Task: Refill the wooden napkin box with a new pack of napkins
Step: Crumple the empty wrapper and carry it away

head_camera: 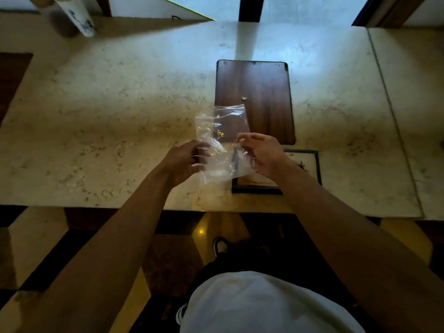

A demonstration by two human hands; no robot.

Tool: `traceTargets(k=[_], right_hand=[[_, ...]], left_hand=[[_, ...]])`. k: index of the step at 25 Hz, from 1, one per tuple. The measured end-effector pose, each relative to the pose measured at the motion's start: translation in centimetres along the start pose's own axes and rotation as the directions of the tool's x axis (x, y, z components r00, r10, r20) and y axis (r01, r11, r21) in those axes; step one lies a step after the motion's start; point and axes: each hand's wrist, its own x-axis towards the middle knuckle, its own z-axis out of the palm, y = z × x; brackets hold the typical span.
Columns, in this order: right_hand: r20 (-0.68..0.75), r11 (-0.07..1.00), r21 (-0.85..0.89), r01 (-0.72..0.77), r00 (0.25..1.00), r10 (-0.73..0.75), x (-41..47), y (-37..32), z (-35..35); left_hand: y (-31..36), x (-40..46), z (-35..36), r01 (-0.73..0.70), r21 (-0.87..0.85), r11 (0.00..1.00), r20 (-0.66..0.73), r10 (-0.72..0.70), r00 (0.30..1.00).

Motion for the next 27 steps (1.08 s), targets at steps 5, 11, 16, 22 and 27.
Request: traceTargets(k=[5, 11, 16, 22, 27], right_hand=[[-0.137, 0.989, 0.087, 0.12, 0.985, -0.108, -2.8, -1.5, -7.9], [-0.276, 0.951, 0.081, 0.298, 0.924, -0.266, -9.1, -1.6, -19.3], [-0.453, 0.878, 0.197, 0.437, 0.834, -0.314, -15.7, -0.3, -31.2], [-0.654, 0.852, 0.264, 0.452, 0.733, -0.187, -22.8, 3.9, -43.5], [-0.783, 0.841, 0.34, 0.42, 0.622, 0.006, -26.9, 8.2, -48.4]], left_hand=[[0.9, 0.6, 7.8, -0.087, 0.205, 0.975, 0.146, 0.057, 0.988], [0.5, 1.6, 21.3, -0.131, 0.326, 0.936, 0.267, 0.042, 0.963], [-2.8, 1.0, 36.0, -0.14, 0.336, 0.931, 0.432, -0.02, 0.902], [-10.0, -0.4, 50.5, 0.052, 0.386, 0.921, 0.465, -0.243, 0.851], [-14.5, -0.5, 57.8, -0.008, 0.489, 0.872, 0.579, -0.318, 0.751]])
